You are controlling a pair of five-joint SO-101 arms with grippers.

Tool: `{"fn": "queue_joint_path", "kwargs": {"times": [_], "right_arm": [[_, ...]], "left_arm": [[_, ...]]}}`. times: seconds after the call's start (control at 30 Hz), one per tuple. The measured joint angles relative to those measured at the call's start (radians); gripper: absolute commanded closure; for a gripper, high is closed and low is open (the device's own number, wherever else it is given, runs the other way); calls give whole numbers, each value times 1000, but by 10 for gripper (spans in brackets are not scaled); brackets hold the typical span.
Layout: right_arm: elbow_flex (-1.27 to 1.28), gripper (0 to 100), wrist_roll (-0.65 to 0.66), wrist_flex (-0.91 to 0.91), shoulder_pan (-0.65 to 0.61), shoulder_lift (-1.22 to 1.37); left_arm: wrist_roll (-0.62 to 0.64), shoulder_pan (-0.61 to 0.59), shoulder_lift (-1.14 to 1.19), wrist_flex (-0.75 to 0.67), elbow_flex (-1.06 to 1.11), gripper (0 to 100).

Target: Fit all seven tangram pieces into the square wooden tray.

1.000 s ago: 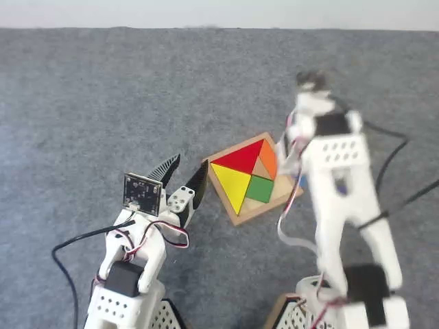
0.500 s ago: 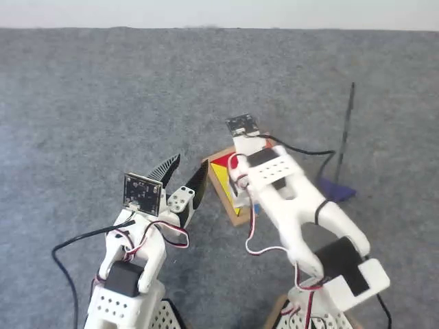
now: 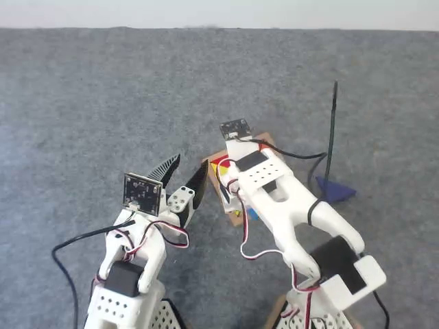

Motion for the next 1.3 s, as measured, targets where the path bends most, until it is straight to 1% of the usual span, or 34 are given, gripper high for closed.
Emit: {"fn": "queue_joint_path", "kwargs": {"times": [0.17, 0.37, 0.43, 0.5, 0.57, 0.6, 0.63, 0.73, 0.77, 0.8, 0.87, 1.2, 1.3], "right_arm": [[3, 723, 0, -2, 3, -14], [3, 730, 17, -20, 17, -170], [3, 783, 54, -26, 52, -250], [23, 881, 118, -43, 109, -341], [80, 983, 216, -75, 181, -427], [124, 998, 276, -103, 210, -463], [183, 982, 338, -138, 230, -493], [388, 991, 528, -258, 245, -549], [454, 991, 572, -295, 250, -557], [509, 991, 589, -327, 250, -559], [568, 991, 591, -362, 250, -559], [589, 991, 597, -362, 247, -560], [615, 991, 597, -362, 199, -562]], "left_arm": [[0, 0, 0, 0, 0, 805], [0, 0, 0, 0, 0, 805], [0, 0, 0, 0, 0, 805], [0, 0, 0, 0, 0, 805], [0, 0, 0, 0, 0, 805], [0, 0, 0, 0, 0, 805], [0, 0, 0, 0, 0, 805], [0, 0, 0, 0, 0, 805], [0, 0, 0, 0, 0, 805], [0, 0, 0, 0, 0, 805], [0, 0, 0, 0, 0, 805], [0, 0, 0, 0, 0, 805], [0, 0, 0, 0, 0, 805]]}}
